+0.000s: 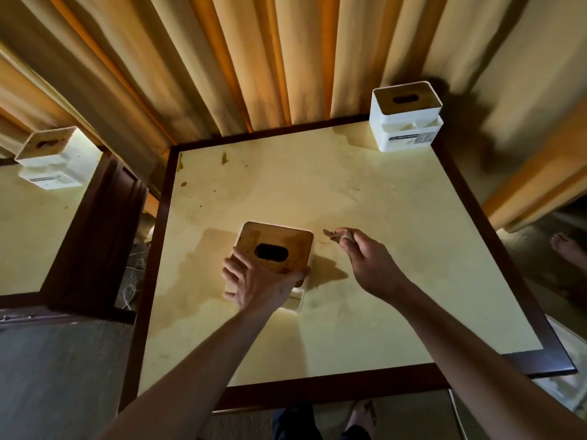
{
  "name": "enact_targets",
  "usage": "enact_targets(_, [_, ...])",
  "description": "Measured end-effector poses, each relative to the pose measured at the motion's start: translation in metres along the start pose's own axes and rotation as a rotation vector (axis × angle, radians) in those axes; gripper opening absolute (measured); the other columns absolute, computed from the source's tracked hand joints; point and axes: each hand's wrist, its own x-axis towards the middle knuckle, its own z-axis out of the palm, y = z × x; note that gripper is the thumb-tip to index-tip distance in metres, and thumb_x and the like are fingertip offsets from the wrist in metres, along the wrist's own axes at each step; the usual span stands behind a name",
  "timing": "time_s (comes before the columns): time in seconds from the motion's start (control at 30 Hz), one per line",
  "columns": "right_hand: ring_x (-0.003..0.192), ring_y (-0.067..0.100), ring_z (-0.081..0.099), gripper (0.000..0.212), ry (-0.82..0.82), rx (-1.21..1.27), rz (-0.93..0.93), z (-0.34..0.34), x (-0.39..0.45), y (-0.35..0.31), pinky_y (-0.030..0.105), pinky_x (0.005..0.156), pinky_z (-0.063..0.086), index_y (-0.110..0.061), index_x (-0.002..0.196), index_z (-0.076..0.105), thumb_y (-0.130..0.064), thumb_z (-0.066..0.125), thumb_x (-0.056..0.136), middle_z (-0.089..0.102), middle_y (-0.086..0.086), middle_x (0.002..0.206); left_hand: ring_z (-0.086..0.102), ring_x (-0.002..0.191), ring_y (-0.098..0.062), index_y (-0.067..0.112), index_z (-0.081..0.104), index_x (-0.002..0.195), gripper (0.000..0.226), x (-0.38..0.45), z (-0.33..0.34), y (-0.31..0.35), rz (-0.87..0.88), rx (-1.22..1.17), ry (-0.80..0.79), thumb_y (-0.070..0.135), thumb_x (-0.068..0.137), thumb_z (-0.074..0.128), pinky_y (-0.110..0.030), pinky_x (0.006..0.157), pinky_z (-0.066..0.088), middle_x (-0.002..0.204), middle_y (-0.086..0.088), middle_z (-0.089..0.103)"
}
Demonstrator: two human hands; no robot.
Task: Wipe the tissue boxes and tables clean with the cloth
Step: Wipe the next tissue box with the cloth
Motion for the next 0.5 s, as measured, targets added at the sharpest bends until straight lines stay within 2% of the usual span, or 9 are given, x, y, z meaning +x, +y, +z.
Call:
enact_targets(0.1, [0.110, 0.017, 0.060, 0.032, -0.008, -0.032, 0.010, 0.004, 0.003, 0.003, 0.006, 0.072, 0.036, -0.008, 0.131, 0.055, -0.018, 0.041, 0.104, 0.065, 0.007, 0.124, -0.002, 0.150, -0.037, 0.008, -0.020, 0.152, 0.166, -0.016, 0.005, 0.016, -0.160, -0.071, -0.045, 0.074, 0.043, 0.085, -0.057, 0.118, 0.016, 0.161, -0.018, -0.004])
enact_targets(0.2, [0.100, 0.009, 0.055, 0.032, -0.012, -0.050, 0.020, 0.006, 0.005, 0.004, -0.001, 0.069, 0.036, -0.010, 0.132, 0.054, -0.018, 0.040, 0.104, 0.065, 0.006, 0.123, -0.018, 0.151, -0.036, 0.005, -0.028, 0.150, 0.165, -0.021, 0.008, 0.025, -0.264, -0.174, -0.119, 0.067, 0.050, 0.088, -0.058, 0.120, 0.005, 0.162, -0.020, -0.021])
enact_targets(0.3, [0.106, 0.013, 0.057, 0.033, -0.004, -0.053, -0.005, 0.006, 0.010, 0.000, 0.006, 0.070, 0.034, -0.010, 0.134, 0.053, -0.018, 0.039, 0.104, 0.064, 0.006, 0.126, -0.025, 0.149, -0.034, 0.005, -0.032, 0.148, 0.160, -0.017, 0.005, 0.024, -0.275, -0.223, -0.174, 0.060, 0.058, 0.088, -0.061, 0.119, 0.000, 0.160, -0.021, -0.029])
enact_targets(0.4, [0.115, 0.015, 0.057, 0.033, 0.013, -0.062, -0.052, 0.008, 0.014, -0.007, 0.010, 0.078, 0.034, -0.011, 0.134, 0.053, -0.018, 0.038, 0.105, 0.062, 0.003, 0.130, -0.024, 0.149, -0.035, 0.008, -0.027, 0.152, 0.157, -0.003, -0.011, 0.010, -0.193, -0.205, -0.208, 0.068, 0.058, 0.084, -0.062, 0.120, 0.002, 0.161, -0.022, -0.026])
enact_targets(0.5, [0.109, 0.002, 0.054, 0.033, -0.001, -0.034, -0.113, 0.014, 0.016, -0.020, -0.003, 0.077, 0.034, -0.011, 0.132, 0.055, -0.018, 0.037, 0.105, 0.061, -0.007, 0.125, -0.020, 0.150, -0.034, 0.016, -0.009, 0.158, 0.153, 0.029, -0.035, -0.010, 0.131, -0.050, -0.270, 0.082, 0.051, 0.078, -0.060, 0.121, 0.005, 0.164, -0.020, -0.015])
